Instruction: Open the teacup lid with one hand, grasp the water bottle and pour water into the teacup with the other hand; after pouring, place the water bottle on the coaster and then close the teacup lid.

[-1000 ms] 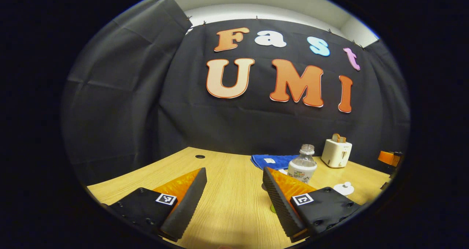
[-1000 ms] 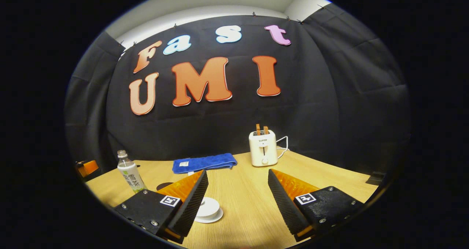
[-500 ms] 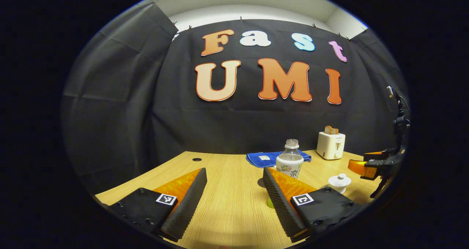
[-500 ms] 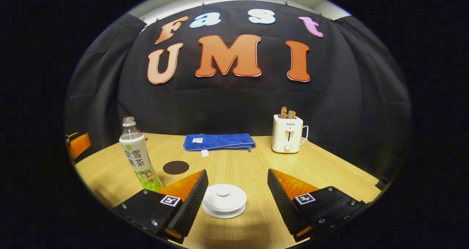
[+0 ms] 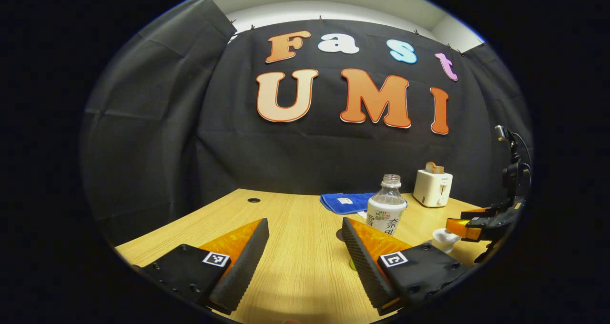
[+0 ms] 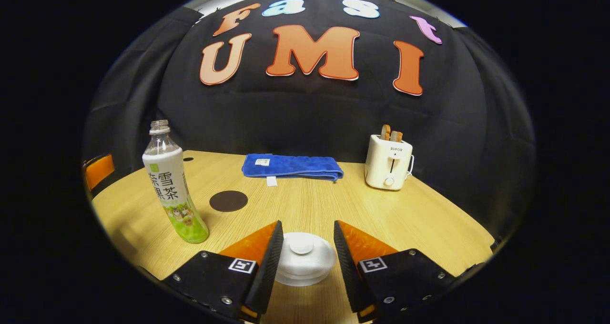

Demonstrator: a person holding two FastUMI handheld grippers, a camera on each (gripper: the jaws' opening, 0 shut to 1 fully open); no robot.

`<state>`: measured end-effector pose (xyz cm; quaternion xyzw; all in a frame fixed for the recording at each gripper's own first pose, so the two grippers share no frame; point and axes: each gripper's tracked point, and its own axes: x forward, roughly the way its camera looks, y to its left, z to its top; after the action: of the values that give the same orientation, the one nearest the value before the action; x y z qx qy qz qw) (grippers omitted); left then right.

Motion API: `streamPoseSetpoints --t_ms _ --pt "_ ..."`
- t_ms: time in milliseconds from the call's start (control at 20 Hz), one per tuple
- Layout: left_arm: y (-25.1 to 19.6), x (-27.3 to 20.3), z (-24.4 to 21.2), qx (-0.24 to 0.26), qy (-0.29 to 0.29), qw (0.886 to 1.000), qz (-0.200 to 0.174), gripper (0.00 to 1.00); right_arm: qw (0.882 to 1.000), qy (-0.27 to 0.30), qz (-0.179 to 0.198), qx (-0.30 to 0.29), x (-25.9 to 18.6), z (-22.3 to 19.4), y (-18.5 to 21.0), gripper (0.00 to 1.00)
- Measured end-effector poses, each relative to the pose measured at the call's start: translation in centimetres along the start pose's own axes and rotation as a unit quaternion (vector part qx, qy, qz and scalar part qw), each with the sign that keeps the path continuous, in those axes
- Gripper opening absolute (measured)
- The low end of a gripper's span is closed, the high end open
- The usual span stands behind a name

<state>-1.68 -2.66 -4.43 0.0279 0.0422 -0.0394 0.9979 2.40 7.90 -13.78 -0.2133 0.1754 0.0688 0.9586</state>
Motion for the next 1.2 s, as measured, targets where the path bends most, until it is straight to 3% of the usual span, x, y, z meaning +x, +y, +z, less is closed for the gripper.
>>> streamPoseSetpoints --t_ms 50,400,800,1200 --pt "0.0 0.1 0.0 0.003 0.001 1.0 0.0 0.99 1.0 0.007 0.001 -0.001 0.1 -0.3 0.0 0.62" --pt "-0.6 0.3 -0.6 0.003 0.009 1.0 -0.004 0.99 1.0 0.028 0.013 0.0 0.5 -1.3 0.5 0.29" --pt "-2.1 0.0 -0.2 0.004 0.004 1.0 -0.016 0.99 1.0 0.016 0.009 0.024 -1.1 0.2 -1.1 0.24" --pt "-8.6 0.1 -2.1 0.002 0.027 0.997 -0.077 0.99 0.997 0.016 -0.057 0.052 -2.9 -0.3 -8.6 0.24"
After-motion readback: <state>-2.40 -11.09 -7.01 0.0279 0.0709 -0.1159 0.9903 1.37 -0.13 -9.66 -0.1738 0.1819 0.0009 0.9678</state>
